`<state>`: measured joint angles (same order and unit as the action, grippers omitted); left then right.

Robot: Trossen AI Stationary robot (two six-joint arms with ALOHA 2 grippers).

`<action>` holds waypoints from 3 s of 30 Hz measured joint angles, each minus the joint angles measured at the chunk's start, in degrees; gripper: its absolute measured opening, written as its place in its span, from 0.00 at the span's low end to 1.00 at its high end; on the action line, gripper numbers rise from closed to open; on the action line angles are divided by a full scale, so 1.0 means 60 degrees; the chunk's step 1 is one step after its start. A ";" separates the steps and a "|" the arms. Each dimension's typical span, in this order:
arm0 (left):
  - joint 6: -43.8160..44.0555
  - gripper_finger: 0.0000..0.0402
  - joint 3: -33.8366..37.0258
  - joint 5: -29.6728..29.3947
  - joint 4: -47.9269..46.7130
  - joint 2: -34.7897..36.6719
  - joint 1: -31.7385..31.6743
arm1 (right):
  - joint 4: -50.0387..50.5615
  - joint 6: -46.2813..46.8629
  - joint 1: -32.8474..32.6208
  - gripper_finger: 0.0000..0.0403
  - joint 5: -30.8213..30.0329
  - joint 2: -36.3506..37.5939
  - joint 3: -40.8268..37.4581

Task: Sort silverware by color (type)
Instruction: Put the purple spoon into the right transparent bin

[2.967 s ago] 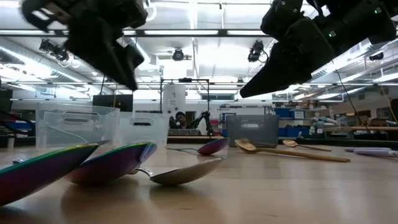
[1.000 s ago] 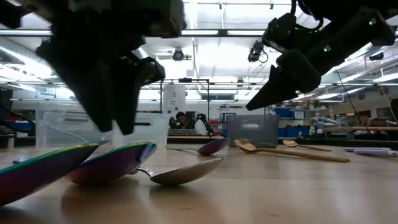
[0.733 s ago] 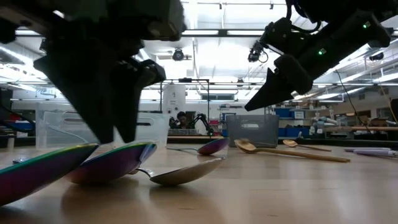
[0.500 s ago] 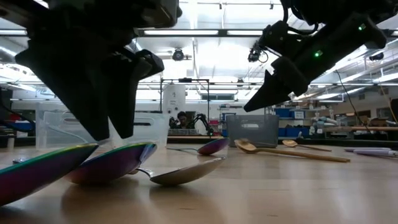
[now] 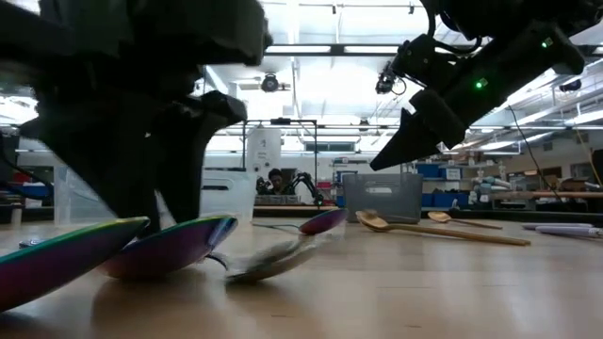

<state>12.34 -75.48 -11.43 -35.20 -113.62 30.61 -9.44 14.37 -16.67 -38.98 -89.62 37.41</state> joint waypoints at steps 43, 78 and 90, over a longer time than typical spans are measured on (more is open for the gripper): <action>-0.0454 0.00 0.0044 -0.0429 -0.1468 0.0466 -0.0751 | 0.0014 0.0073 -0.0040 0.33 0.0260 0.0000 0.0000; -0.0742 0.02 0.0005 0.0367 -0.0483 -0.0294 -0.1191 | -0.0170 0.0089 -0.0084 0.33 0.0484 0.0000 0.0000; -0.0487 0.00 0.0058 -0.0057 -0.1027 0.0407 -0.1198 | -0.0134 0.0106 -0.0102 0.33 0.0503 0.0000 0.0000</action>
<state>9.41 -75.13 -11.77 -41.36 -111.18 23.42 -10.24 15.00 -17.28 -35.97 -89.62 37.41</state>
